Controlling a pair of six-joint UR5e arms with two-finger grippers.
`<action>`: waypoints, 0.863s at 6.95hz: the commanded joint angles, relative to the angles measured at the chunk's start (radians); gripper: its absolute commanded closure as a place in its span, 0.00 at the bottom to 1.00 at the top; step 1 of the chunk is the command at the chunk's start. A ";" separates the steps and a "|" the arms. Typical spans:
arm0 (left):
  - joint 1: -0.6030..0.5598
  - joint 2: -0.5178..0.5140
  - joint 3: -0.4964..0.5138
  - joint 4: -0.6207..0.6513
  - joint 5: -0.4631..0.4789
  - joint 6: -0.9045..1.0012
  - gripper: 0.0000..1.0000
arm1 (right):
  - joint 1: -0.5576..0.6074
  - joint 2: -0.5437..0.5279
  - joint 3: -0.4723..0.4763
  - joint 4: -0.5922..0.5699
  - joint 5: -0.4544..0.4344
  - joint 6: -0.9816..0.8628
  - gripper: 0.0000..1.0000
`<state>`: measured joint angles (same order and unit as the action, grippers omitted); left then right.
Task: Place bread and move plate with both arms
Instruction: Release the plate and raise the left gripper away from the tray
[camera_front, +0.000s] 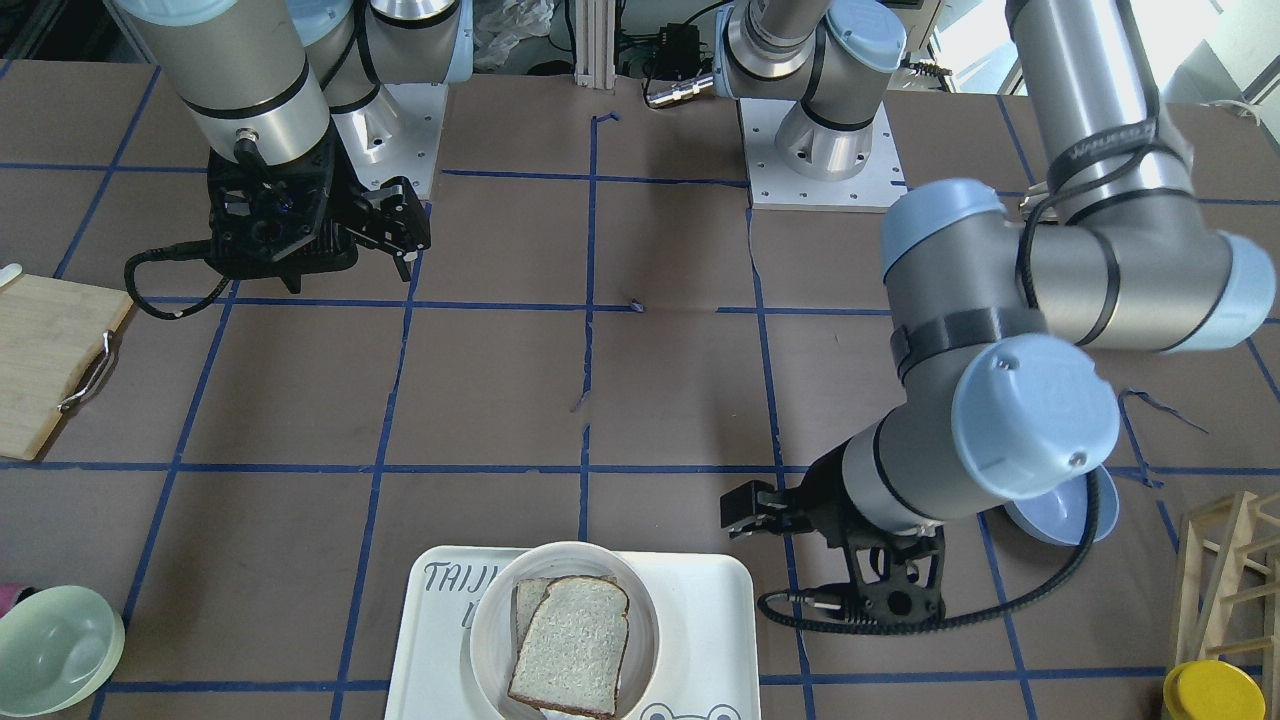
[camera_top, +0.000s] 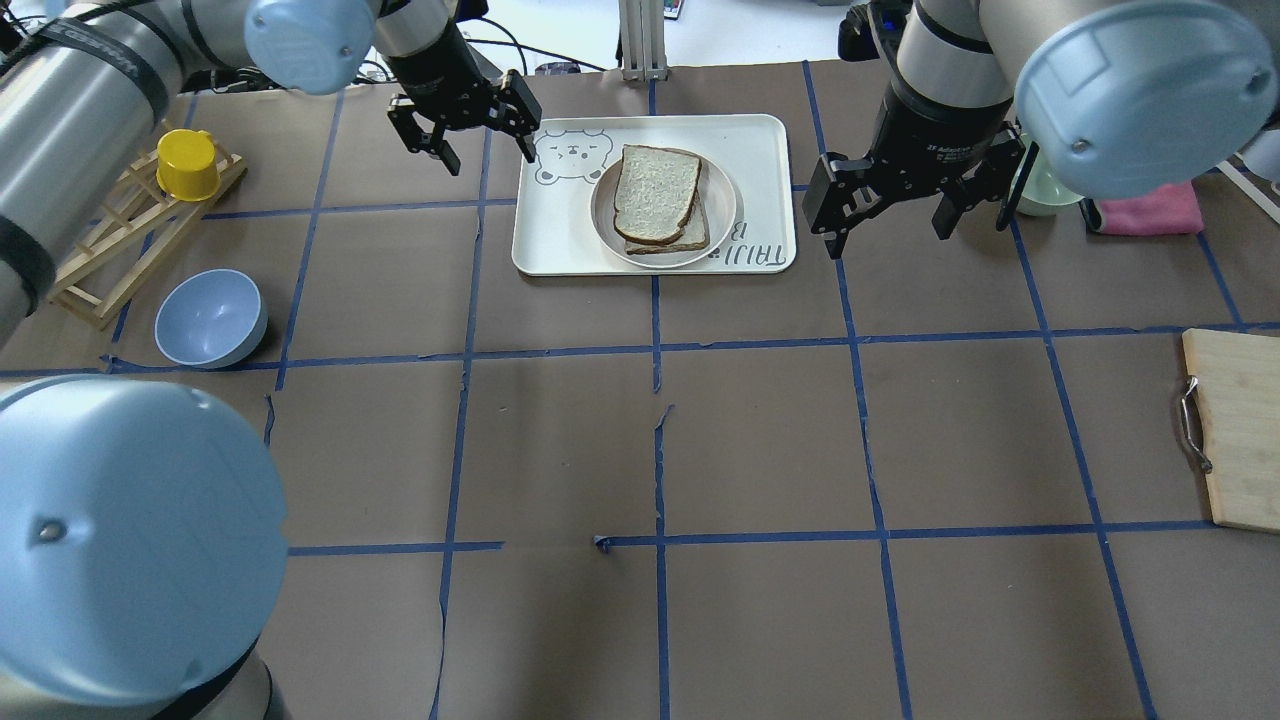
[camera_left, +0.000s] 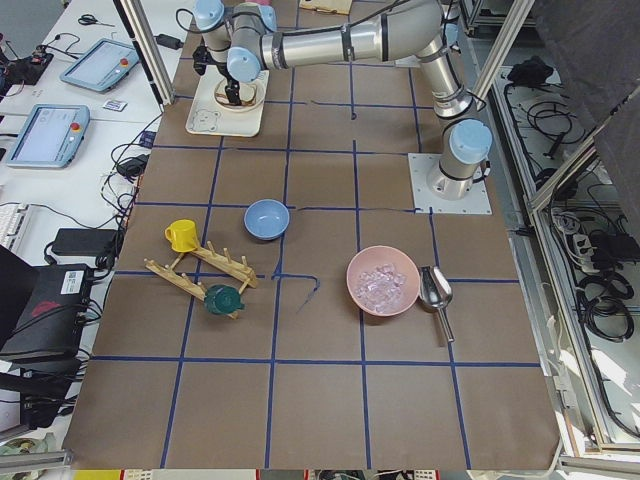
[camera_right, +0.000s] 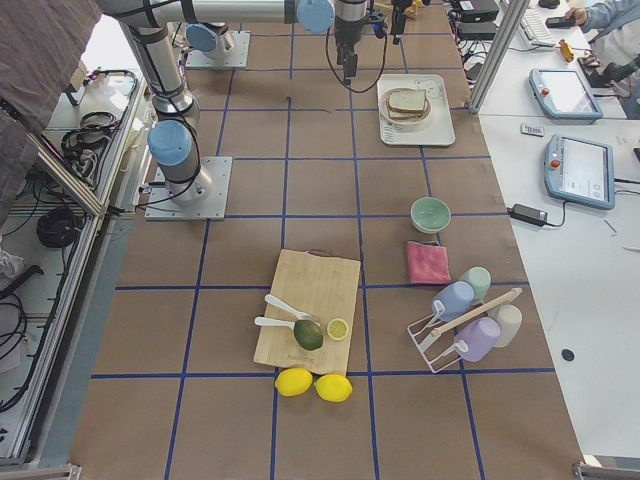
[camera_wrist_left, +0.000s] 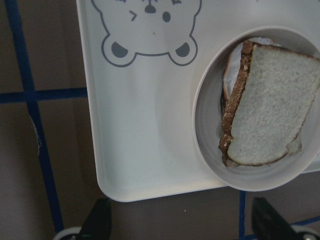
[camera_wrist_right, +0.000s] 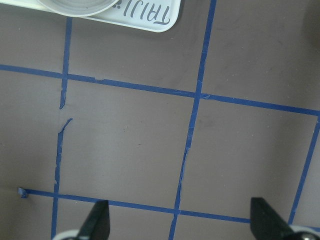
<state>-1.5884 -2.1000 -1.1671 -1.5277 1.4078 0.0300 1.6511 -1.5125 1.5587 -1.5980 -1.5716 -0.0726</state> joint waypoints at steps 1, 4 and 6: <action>0.019 0.147 -0.014 -0.200 0.060 0.056 0.00 | -0.001 0.000 0.000 -0.101 -0.005 0.004 0.00; 0.041 0.348 -0.228 -0.209 0.139 0.076 0.00 | -0.001 0.000 0.001 -0.103 -0.001 0.007 0.00; 0.048 0.437 -0.346 -0.111 0.148 0.067 0.00 | -0.002 0.000 0.003 -0.103 0.002 0.007 0.00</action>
<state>-1.5435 -1.7216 -1.4392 -1.6831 1.5405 0.0979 1.6498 -1.5119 1.5610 -1.6991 -1.5727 -0.0660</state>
